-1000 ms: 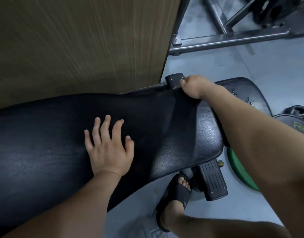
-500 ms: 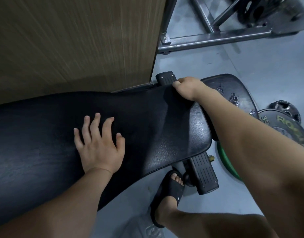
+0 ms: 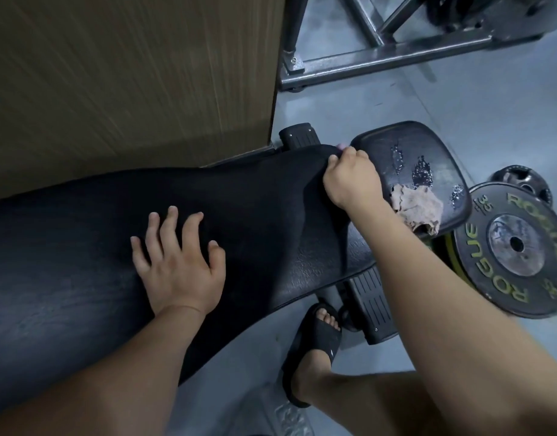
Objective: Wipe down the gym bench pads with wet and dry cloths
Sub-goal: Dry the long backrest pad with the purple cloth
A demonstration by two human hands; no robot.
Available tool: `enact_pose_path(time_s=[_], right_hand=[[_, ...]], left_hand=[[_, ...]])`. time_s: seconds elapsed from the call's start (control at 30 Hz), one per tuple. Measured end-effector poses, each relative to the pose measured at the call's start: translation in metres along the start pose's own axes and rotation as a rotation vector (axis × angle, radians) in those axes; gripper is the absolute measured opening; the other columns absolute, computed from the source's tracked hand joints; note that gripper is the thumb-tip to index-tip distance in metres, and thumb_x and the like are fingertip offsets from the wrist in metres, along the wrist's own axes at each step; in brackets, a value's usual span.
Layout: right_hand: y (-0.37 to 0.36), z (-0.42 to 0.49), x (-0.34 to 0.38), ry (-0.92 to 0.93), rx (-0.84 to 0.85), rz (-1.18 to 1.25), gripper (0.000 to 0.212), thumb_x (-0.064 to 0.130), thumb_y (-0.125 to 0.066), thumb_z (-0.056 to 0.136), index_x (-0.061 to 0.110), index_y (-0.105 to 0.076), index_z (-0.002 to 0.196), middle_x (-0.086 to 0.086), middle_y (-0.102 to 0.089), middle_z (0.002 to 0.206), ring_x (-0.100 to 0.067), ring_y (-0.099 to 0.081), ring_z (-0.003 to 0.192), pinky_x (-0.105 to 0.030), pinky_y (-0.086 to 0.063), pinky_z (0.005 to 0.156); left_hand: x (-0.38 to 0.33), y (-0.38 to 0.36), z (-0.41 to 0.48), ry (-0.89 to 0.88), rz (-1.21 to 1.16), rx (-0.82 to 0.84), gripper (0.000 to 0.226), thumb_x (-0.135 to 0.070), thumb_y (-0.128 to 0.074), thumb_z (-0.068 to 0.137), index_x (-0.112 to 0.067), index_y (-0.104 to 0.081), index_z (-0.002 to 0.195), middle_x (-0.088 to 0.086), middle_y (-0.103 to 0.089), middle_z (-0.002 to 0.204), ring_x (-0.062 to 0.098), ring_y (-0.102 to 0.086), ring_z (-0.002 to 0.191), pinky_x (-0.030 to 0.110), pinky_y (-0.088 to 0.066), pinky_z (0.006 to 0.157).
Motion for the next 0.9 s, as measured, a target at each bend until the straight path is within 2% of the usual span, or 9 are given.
enact_pose_path(time_s=[0.4,0.6,0.73,0.83,0.9], right_hand=[[0.008,-0.082,-0.037,-0.117,-0.048,-0.023,0.047,0.037,-0.041,0.106,-0.005,-0.049,0.126,-0.028,-0.052,0.131,-0.045,-0.050,0.122,-0.047,-0.039,0.102],[0.013,-0.118,-0.053,-0.104,-0.085,-0.039,0.042,0.024,-0.042,0.107,-0.011,-0.050,0.128,-0.033,-0.055,0.126,-0.046,-0.049,0.120,-0.045,-0.031,0.103],[0.010,-0.132,-0.064,-0.170,-0.115,-0.012,0.037,0.017,-0.043,0.104,-0.013,-0.051,0.125,-0.035,-0.058,0.121,-0.046,-0.051,0.116,-0.045,-0.035,0.097],[0.009,-0.124,-0.061,-0.216,-0.103,0.010,0.044,0.020,-0.034,0.099,-0.011,-0.056,0.121,-0.031,-0.059,0.122,-0.044,-0.052,0.114,-0.045,-0.040,0.094],[0.008,-0.114,-0.054,-0.267,-0.119,0.015,0.040,0.017,-0.040,0.097,-0.009,-0.057,0.123,-0.030,-0.060,0.123,-0.044,-0.053,0.116,-0.044,-0.040,0.097]], left_hand=[[0.000,-0.001,-0.001,-0.017,-0.025,-0.023,0.050,-0.043,-0.046,0.093,-0.030,-0.044,0.142,0.007,-0.031,0.160,0.029,-0.015,0.153,0.060,-0.009,0.122],[-0.001,0.001,-0.002,-0.022,-0.024,-0.023,0.050,-0.042,-0.045,0.094,-0.030,-0.042,0.142,0.007,-0.030,0.161,0.030,-0.015,0.153,0.061,-0.009,0.122],[-0.002,0.002,-0.002,-0.028,-0.033,-0.027,0.049,-0.042,-0.045,0.094,-0.029,-0.042,0.142,0.008,-0.031,0.160,0.031,-0.016,0.153,0.061,-0.010,0.122],[-0.002,0.002,-0.002,-0.024,-0.029,-0.025,0.049,-0.042,-0.046,0.094,-0.029,-0.042,0.142,0.008,-0.031,0.160,0.031,-0.015,0.153,0.061,-0.010,0.122],[-0.001,0.001,-0.001,-0.026,-0.023,-0.024,0.050,-0.042,-0.046,0.095,-0.029,-0.042,0.142,0.008,-0.031,0.161,0.031,-0.015,0.153,0.061,-0.009,0.122]])
Point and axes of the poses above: each hand's wrist, its own z-axis towards the middle knuckle, its own y-axis out of the back of the hand, x = y × z, the point moved 3 cm from there along z, towards the middle knuckle
